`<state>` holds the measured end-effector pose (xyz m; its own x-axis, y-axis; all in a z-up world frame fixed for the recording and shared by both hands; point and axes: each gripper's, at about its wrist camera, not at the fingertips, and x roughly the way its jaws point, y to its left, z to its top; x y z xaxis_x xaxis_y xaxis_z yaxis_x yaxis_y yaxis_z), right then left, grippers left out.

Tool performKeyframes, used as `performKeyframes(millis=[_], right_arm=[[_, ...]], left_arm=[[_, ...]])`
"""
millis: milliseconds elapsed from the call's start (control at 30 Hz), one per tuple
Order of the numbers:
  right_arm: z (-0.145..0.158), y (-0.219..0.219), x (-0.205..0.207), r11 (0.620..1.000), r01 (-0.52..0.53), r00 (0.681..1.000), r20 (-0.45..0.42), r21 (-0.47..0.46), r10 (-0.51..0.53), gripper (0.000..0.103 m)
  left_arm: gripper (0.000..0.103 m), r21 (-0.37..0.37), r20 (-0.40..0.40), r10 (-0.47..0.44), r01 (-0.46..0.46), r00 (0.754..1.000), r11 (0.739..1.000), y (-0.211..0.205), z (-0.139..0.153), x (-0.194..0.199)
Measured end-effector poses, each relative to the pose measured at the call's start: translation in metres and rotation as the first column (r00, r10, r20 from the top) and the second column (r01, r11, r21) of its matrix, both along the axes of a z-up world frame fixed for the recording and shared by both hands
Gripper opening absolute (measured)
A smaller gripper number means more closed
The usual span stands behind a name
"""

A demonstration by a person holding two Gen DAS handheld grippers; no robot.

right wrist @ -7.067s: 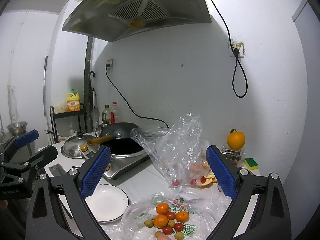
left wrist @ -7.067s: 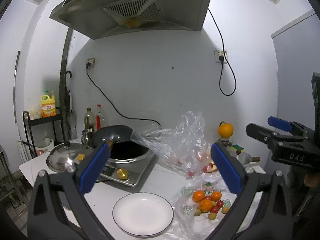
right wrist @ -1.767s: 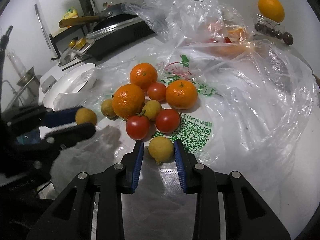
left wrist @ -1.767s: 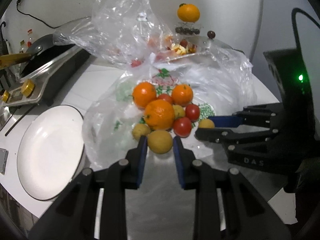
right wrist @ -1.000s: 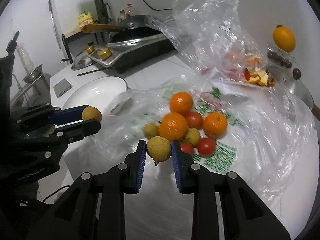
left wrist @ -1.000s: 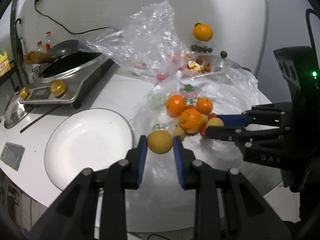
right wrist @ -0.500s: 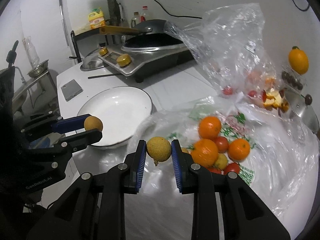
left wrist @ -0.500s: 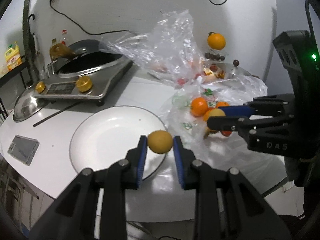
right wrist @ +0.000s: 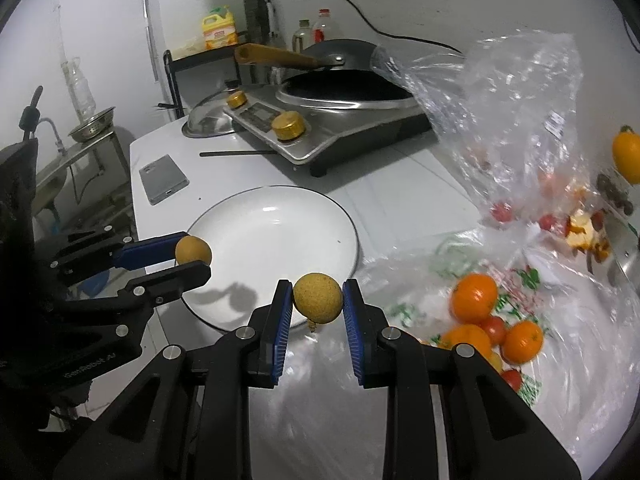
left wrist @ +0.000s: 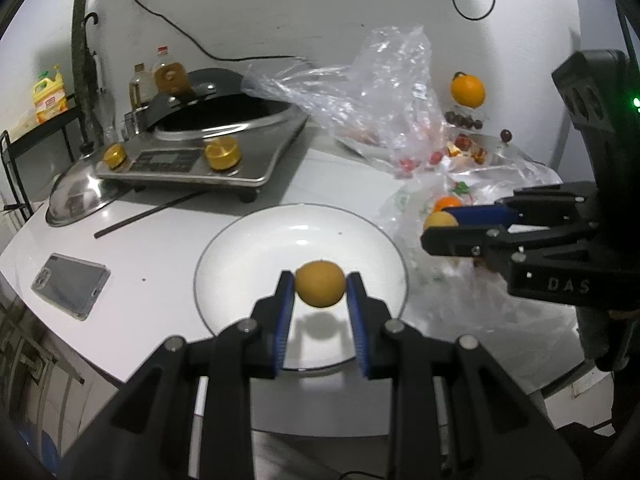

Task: Organize fruits
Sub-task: 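Carry both fruits to the white plate while the left gripper opens to release its fruit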

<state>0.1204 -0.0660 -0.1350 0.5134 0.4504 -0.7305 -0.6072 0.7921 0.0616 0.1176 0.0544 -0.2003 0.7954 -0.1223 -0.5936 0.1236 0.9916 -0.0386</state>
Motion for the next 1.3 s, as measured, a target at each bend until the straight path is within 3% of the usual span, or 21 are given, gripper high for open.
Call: performKeyframes(millis=[333, 633, 933, 1300], right_arm=[[-0.006, 0.03, 0.013, 0.998, -0.058, 0.998, -0.012, -0.001, 0.058, 0.028], [-0.014, 0.05, 0.027, 0.996, -0.093, 0.995, -0.031, -0.011, 0.093, 0.028], [-0.027, 0.056, 0.041, 0.995, -0.097, 0.994, -0.06, -0.011, 0.096, 0.028], [-0.039, 0.059, 0.055, 0.996, -0.09, 0.992, -0.084, -0.012, 0.089, 0.028]], left_arm=[[0.027, 0.01, -0.012, 0.06, -0.06, 0.998, 0.998, 0.022, -0.009, 0.015], [0.027, 0.065, -0.017, 0.122, -0.121, 0.992, 0.991, 0.035, -0.025, 0.031], [0.027, 0.103, -0.061, 0.128, -0.122, 0.99, 0.987, 0.04, -0.042, 0.048], [0.029, 0.089, -0.094, 0.118, -0.11, 0.989, 0.99, 0.039, -0.048, 0.056]])
